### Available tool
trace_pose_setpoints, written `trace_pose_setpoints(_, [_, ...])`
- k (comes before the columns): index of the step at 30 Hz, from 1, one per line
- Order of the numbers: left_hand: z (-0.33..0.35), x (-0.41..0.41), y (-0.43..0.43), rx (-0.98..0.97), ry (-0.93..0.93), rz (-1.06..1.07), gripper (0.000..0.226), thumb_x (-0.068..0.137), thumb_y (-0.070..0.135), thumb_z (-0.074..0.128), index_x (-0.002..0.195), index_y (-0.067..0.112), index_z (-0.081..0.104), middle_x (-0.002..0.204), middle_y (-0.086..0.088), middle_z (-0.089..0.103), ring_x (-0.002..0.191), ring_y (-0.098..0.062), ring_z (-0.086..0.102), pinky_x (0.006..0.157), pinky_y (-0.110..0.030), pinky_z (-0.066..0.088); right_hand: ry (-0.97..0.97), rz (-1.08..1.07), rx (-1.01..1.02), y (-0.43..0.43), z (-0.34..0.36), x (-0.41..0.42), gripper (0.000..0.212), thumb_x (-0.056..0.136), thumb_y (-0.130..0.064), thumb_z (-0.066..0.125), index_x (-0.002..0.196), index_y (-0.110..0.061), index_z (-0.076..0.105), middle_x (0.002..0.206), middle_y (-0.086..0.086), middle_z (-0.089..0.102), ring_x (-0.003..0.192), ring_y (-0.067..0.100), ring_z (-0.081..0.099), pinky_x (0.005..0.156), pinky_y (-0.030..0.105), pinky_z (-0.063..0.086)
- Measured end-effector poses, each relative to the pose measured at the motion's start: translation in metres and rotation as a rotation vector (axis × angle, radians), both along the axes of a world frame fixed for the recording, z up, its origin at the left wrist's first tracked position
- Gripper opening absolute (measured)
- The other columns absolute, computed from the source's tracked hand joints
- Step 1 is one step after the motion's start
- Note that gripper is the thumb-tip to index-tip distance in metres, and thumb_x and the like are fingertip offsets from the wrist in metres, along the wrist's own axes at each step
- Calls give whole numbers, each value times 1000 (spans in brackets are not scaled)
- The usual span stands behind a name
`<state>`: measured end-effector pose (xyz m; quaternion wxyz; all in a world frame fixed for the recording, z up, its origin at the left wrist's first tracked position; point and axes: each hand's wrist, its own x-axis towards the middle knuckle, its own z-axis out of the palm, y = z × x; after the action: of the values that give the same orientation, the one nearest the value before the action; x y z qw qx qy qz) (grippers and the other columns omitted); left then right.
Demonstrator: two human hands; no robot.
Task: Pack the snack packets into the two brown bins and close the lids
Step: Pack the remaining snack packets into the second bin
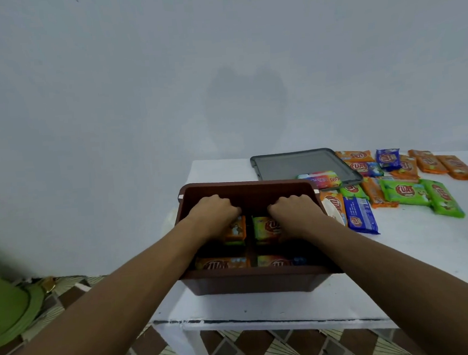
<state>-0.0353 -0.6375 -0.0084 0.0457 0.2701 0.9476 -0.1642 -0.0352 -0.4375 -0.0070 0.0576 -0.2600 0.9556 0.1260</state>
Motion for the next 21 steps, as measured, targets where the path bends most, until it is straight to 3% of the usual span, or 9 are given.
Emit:
trace_pose_setpoints(4, [0,-1,-1,11,-18,19,53,82,36,70,129,20,51,117,-6,62,101,-27,61,77,-39,51,-4,17,21,0,2,1,54,78,-46,74,119,-17,57,116,5,63,105,24,61,88,40,47])
trace_pose_setpoints(8, [6,0,0,44,-85,74,47,83,50,66,117,18,58,111,-6,61,93,-23,57,73,-33,47,-112,45,119,-3,18,1,62,73,-50,77,119,-14,57,117,7,60,105,27,59,87,40,48])
trace_pose_setpoints(12, [14,6,5,39,-106,109,30,97,33,47,117,15,59,115,-10,58,99,-28,56,79,-37,48,-204,55,153,3,28,6,44,86,-34,68,122,-12,55,120,11,57,104,27,58,90,40,49])
trace_pose_setpoints(15, [24,9,12,77,-143,150,26,97,30,46,115,18,60,111,-7,59,90,-24,57,71,-34,43,-123,107,132,15,34,16,29,93,-35,56,114,-14,57,112,7,59,101,25,57,94,41,41])
trace_pose_setpoints(18, [33,7,27,175,-120,133,20,97,29,47,109,22,62,105,-4,63,82,-18,55,68,-33,44,50,181,-40,46,37,17,25,92,-33,45,98,-19,64,101,0,63,99,20,56,91,40,44])
trace_pose_setpoints(21, [40,8,53,265,-75,73,19,98,31,44,105,25,60,101,-2,64,90,-21,59,77,-39,49,86,173,-381,95,38,19,30,88,-25,44,101,-21,71,108,-4,66,104,15,57,92,39,47])
